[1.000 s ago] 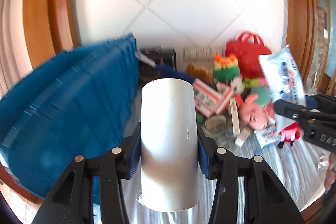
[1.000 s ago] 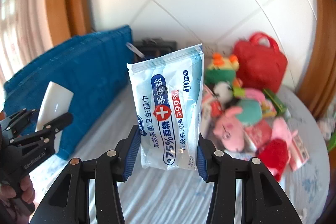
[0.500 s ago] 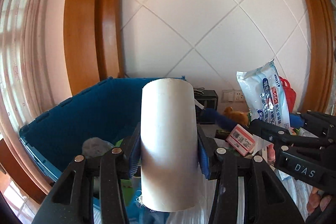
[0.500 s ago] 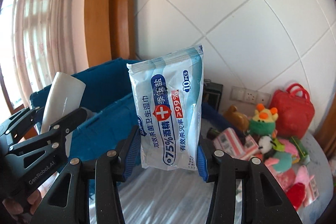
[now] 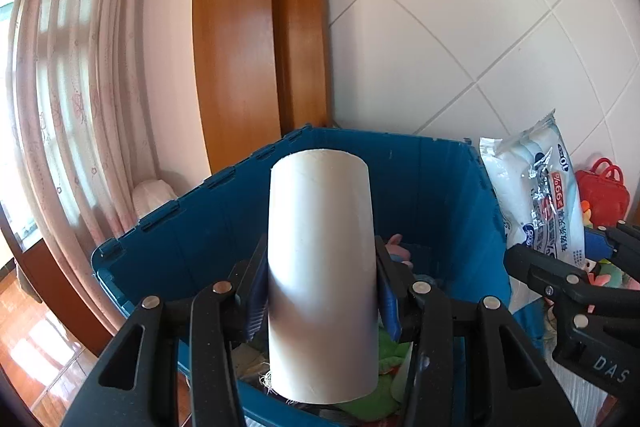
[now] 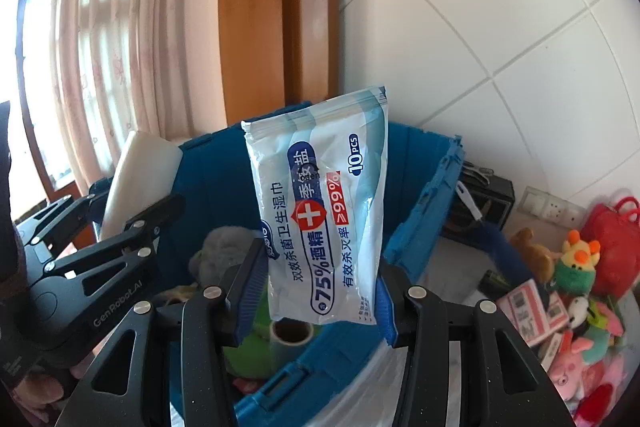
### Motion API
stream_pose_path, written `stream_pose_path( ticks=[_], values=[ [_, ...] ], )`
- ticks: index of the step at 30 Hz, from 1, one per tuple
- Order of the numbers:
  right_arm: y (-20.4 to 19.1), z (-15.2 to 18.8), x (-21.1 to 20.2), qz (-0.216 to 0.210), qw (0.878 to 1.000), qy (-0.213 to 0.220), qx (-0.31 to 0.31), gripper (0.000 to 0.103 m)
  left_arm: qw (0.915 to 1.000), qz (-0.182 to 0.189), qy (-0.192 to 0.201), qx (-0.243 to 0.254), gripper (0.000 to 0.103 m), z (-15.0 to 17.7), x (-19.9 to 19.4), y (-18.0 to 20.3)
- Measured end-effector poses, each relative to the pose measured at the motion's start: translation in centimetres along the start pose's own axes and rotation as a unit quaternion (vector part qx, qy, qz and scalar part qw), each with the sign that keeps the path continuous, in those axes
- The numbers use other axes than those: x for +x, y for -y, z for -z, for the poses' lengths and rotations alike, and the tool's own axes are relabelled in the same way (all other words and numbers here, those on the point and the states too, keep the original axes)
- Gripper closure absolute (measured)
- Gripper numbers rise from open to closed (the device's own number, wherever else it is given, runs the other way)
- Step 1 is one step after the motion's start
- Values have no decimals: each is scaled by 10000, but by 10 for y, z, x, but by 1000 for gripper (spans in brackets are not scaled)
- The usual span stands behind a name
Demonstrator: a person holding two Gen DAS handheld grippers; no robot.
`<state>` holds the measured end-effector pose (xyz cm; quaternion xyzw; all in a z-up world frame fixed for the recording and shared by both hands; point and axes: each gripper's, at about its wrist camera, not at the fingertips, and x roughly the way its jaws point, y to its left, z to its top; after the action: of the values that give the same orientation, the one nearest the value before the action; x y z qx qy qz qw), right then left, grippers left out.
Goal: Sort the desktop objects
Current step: 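Lift and carry the paper roll and wet-wipe packet over the blue crate, then open both grippers to drop the roll and packet into the crate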
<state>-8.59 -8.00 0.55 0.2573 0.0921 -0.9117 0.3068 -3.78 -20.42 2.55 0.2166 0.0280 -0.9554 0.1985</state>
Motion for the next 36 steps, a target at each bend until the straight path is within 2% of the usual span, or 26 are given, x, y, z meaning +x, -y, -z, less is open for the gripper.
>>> stream_pose_path(
  ticks=[5, 9, 18, 21, 23, 24, 26, 30, 32, 36],
  values=[
    [-22, -4, 25, 88, 9996, -214, -141, 56, 9995, -104, -293, -100, 58, 1, 33, -26],
    [-29, -5, 36, 162, 9990, -356, -235, 56, 9986, -88, -490, -186, 58, 4, 42, -40],
    [-35, -8, 39, 389, 9979, -417, -304, 55, 9971, 12, -765, -40, 56, 5, 56, -41],
    [-37, -8, 36, 411, 9982, -331, -301, 54, 9978, -20, -657, -39, 40, -1, 52, -43],
    [-38, -9, 35, 466, 9980, -306, -299, 43, 9985, -78, -541, -45, 32, -4, 47, -45],
    [-39, -9, 33, 453, 9982, -281, -285, 39, 9986, -84, -512, -40, 32, -5, 45, -45],
    [-39, -11, 31, 458, 9983, -229, -272, 22, 9988, -87, -478, -63, 32, -5, 41, -47],
    [-39, -10, 26, 541, 9980, -160, -289, 14, 9988, -105, -452, -125, 32, -3, 33, -47],
    [-39, -8, 23, 542, 9981, -130, -272, 2, 9988, -116, -438, -172, 32, -2, 30, -49],
    [-35, -2, 13, 606, 9977, -56, -291, 0, 9988, -138, -414, -227, 32, 2, 21, -48]
  ],
)
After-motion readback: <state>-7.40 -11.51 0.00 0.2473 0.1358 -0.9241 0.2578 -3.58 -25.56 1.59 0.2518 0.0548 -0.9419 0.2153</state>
